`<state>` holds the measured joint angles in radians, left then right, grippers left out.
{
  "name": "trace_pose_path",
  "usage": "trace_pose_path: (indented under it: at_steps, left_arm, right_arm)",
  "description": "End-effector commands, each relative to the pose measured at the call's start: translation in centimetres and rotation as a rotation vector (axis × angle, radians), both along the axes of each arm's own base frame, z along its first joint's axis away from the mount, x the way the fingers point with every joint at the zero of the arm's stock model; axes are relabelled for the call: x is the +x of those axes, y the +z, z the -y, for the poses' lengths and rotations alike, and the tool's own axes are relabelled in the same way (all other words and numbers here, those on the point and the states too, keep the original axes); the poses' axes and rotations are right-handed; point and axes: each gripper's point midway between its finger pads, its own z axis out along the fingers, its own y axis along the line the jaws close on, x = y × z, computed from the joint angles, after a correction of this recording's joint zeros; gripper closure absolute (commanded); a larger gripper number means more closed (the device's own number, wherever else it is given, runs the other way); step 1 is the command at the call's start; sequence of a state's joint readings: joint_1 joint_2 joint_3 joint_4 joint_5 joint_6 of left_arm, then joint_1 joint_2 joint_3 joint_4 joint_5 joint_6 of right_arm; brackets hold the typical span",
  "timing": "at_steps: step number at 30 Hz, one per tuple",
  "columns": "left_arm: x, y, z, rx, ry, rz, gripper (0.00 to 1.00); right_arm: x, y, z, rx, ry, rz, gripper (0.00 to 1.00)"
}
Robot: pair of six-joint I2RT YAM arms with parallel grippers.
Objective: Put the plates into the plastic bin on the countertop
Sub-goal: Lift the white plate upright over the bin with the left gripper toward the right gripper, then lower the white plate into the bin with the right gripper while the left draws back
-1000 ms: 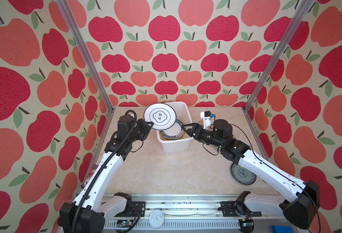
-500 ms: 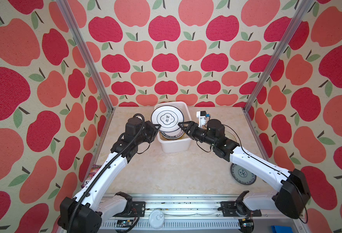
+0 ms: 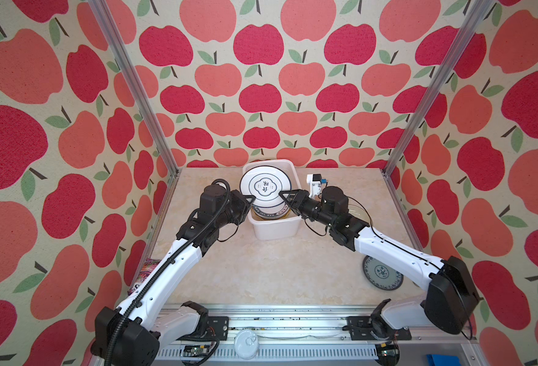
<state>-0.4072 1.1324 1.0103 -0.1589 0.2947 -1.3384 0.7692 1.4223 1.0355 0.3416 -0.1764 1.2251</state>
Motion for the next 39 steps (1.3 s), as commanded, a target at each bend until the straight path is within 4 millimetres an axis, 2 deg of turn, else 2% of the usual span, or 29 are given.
trace_pose_path:
  at_steps: [1,7,9,14,17,22,23,25,31,39]
  left_arm:
    - [0.6,1.5,0.4,-0.033,0.008,0.054,0.97]
    - [0.5,1.5,0.7,-0.017,0.005,0.061,0.97]
    - [0.4,1.5,0.8,-0.009,0.001,0.066,0.97]
    - [0.4,2.2,1.3,0.005,-0.021,0.108,0.89]
    - [0.4,2.7,1.5,0.009,-0.029,0.136,0.75]
    - [0.0,3.7,0.8,0.026,-0.009,0.218,0.34]
    - [0.1,3.7,0.5,0.038,-0.001,0.233,0.3]
    - [-0.7,4.8,-0.6,0.043,0.025,0.282,0.25]
    - [-1.9,4.9,-3.0,0.092,0.064,0.317,0.21]
    - [-3.5,3.7,-4.7,0.145,0.092,0.319,0.19]
  right_arm:
    - [0.8,1.1,-0.1,0.045,-0.013,0.01,0.69]
    - [1.1,0.7,0.0,0.046,-0.03,-0.003,0.78]
    - [1.1,0.5,0.0,0.046,-0.035,-0.008,0.85]
    - [1.3,0.2,0.1,0.045,-0.041,-0.023,0.94]
    - [1.5,0.1,0.2,0.039,-0.048,-0.032,0.96]
    - [1.9,-0.1,0.8,0.027,-0.09,-0.065,0.96]
    - [2.0,-0.3,1.0,0.019,-0.105,-0.078,0.96]
    - [2.2,-0.8,1.5,-0.004,-0.134,-0.11,0.97]
    - [3.5,-2.3,3.2,0.001,-0.273,-0.193,0.97]
    - [5.1,-3.9,3.3,-0.053,-0.475,-0.33,0.98]
